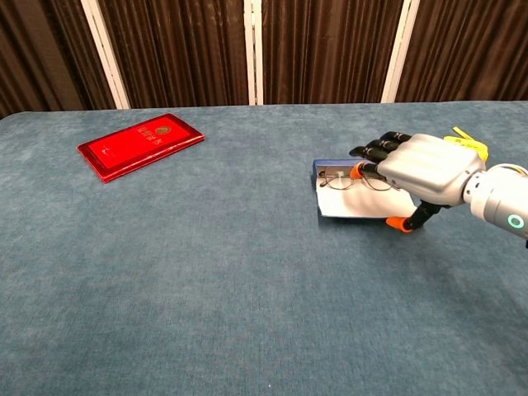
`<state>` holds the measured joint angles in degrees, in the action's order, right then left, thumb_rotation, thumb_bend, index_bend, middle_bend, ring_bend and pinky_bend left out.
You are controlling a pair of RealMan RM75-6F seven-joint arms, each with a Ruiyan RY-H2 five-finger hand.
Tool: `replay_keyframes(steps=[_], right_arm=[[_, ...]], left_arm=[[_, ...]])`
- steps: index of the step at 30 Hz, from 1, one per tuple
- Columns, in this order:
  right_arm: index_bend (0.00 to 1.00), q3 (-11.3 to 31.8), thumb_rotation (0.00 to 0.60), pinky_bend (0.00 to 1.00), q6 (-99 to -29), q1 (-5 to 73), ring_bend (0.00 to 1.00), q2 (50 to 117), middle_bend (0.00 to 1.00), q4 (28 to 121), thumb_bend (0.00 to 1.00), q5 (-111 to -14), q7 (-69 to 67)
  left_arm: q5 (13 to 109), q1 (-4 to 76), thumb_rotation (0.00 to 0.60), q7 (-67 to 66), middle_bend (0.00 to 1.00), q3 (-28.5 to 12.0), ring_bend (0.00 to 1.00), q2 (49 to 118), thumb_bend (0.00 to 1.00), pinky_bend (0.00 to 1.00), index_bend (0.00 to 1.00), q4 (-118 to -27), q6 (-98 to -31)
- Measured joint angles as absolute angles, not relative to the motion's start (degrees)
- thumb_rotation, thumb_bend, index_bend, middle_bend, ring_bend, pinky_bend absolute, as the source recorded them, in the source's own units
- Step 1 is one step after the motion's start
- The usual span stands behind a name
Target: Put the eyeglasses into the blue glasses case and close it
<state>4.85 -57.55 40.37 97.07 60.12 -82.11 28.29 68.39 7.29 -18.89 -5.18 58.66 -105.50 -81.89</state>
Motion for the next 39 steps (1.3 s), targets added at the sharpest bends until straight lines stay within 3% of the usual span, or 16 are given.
replay_keyframes(steps=[17, 28, 33, 39], right_arm=[[0.21, 9.1, 0.600, 0.00, -56.8, 42.4, 0.00, 98.4, 0.00, 56.0, 0.28, -79.1, 27.0], [0.23, 12.2, 0.600, 0.00, -51.8, 46.1, 0.00, 101.6, 0.00, 50.0, 0.29, -74.6, 27.6], [0.30, 11.0, 0.600, 0.00, -50.2, 46.4, 0.00, 103.2, 0.00, 47.8, 0.30, -74.5, 27.1], [0.52, 10.2, 0.600, 0.00, -50.1, 46.4, 0.00, 104.3, 0.00, 46.1, 0.40, -74.9, 25.9]], left_arm=[[67.7, 7.5, 0.600, -19.2, 0.00, -5.3, 0.00, 58.9, 0.00, 0.00, 0.00, -105.2, -81.6], [66.7, 7.8, 0.600, -19.4, 0.00, -5.6, 0.00, 59.1, 0.00, 0.00, 0.00, -104.7, -81.1], [65.9, 8.0, 0.600, -19.5, 0.00, -5.7, 0.00, 59.3, 0.00, 0.00, 0.00, -104.2, -80.5], [65.6, 8.2, 0.600, -19.5, 0.00, -5.8, 0.00, 59.4, 0.00, 0.00, 0.00, -104.0, -80.4]])
